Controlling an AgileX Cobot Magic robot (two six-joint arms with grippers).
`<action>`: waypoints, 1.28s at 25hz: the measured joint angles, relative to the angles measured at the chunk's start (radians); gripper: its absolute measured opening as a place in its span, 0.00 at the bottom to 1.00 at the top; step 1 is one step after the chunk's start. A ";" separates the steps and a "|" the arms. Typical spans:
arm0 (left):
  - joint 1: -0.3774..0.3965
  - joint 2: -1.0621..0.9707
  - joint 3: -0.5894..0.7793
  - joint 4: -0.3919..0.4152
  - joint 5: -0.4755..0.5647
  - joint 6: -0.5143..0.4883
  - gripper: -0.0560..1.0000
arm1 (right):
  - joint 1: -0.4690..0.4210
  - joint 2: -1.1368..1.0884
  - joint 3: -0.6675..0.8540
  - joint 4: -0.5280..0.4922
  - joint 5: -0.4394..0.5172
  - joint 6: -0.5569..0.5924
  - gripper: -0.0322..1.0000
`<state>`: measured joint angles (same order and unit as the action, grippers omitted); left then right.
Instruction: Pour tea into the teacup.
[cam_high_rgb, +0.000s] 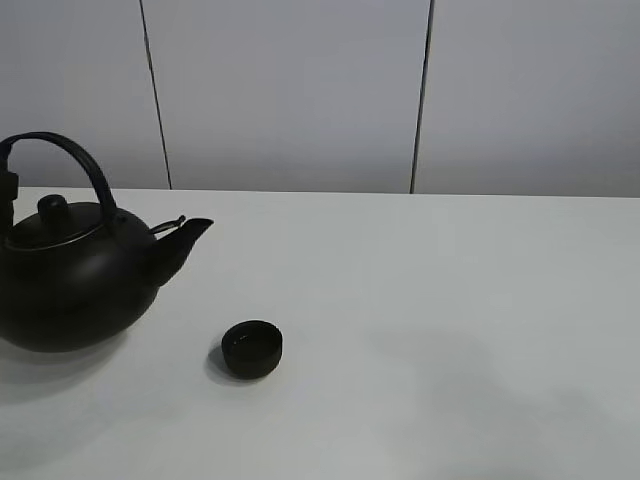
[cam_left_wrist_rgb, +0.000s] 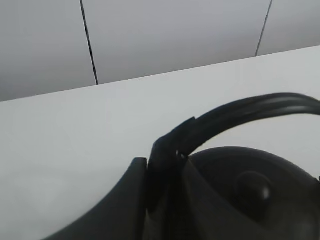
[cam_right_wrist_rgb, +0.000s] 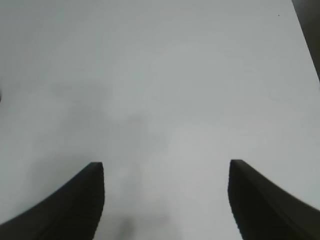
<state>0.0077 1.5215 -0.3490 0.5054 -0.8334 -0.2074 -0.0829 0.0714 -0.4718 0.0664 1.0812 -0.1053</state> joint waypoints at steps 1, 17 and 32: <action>0.008 0.000 0.011 0.007 -0.018 0.021 0.17 | 0.000 0.000 0.000 0.000 0.000 0.000 0.50; 0.017 0.224 0.025 -0.008 -0.226 0.184 0.17 | 0.000 0.000 0.000 0.000 0.000 0.000 0.50; 0.017 0.226 0.040 0.013 -0.288 0.135 0.28 | 0.000 0.000 0.000 0.000 0.000 0.000 0.50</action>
<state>0.0248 1.7470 -0.3089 0.5183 -1.1213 -0.0727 -0.0829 0.0714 -0.4718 0.0664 1.0811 -0.1053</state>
